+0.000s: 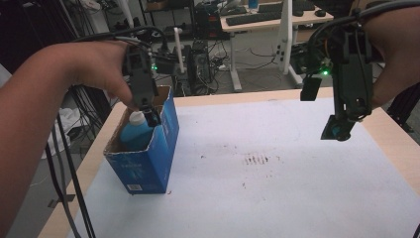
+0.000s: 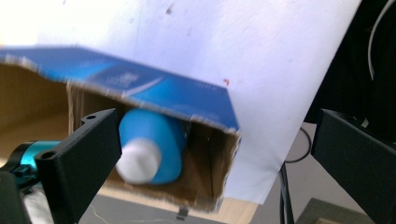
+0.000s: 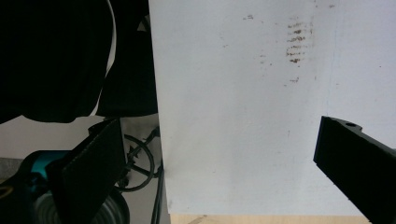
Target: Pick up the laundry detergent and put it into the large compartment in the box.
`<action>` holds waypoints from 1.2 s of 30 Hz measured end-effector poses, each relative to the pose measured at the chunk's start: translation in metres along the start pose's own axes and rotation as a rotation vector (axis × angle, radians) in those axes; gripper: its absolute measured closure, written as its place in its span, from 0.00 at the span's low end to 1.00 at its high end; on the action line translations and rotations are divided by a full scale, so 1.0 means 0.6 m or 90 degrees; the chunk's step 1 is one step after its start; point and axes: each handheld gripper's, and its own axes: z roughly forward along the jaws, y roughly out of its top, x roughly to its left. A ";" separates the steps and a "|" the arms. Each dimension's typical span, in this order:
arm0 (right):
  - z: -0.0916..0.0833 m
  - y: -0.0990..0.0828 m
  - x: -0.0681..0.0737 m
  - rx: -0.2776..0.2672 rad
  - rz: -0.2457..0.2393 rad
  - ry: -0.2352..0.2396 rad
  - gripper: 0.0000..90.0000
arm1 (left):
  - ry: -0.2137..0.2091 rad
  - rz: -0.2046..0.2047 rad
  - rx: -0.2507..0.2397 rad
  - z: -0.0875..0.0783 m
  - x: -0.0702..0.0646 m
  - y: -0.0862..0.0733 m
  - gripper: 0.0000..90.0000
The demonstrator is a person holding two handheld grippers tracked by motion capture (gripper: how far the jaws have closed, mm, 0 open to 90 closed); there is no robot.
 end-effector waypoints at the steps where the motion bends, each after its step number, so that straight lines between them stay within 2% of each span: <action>1: 0.000 0.001 0.000 0.000 -0.001 0.001 0.02 | 0.001 0.012 0.000 0.001 -0.005 0.008 0.02; 3: 0.000 0.001 0.000 0.001 -0.002 0.000 0.02 | 0.001 0.012 0.000 0.001 -0.005 0.008 0.02; 4: 0.001 0.002 0.000 0.002 -0.002 0.001 0.02 | 0.004 0.048 0.003 0.009 -0.019 0.030 0.02; 5: 0.001 0.002 0.000 0.002 -0.002 0.001 0.02 | 0.004 0.048 0.003 0.009 -0.019 0.030 0.02; 7: 0.002 0.003 -0.001 0.003 -0.002 0.000 0.02 | 0.008 0.068 0.000 0.017 -0.027 0.044 0.02; 12: 0.003 0.004 -0.003 0.005 0.003 0.000 0.02 | -0.004 0.098 -0.003 0.040 -0.037 0.073 0.02; 20: 0.003 0.006 -0.002 0.008 0.001 0.002 0.02 | -0.022 0.109 -0.013 0.073 -0.042 0.091 0.02; 27: 0.003 0.003 -0.006 0.012 0.000 0.001 0.02 | -0.027 0.105 -0.008 0.104 -0.031 0.100 0.02; 36: -0.001 -0.005 -0.018 0.008 0.001 0.001 0.02 | -0.032 0.111 -0.021 0.110 -0.026 0.112 0.02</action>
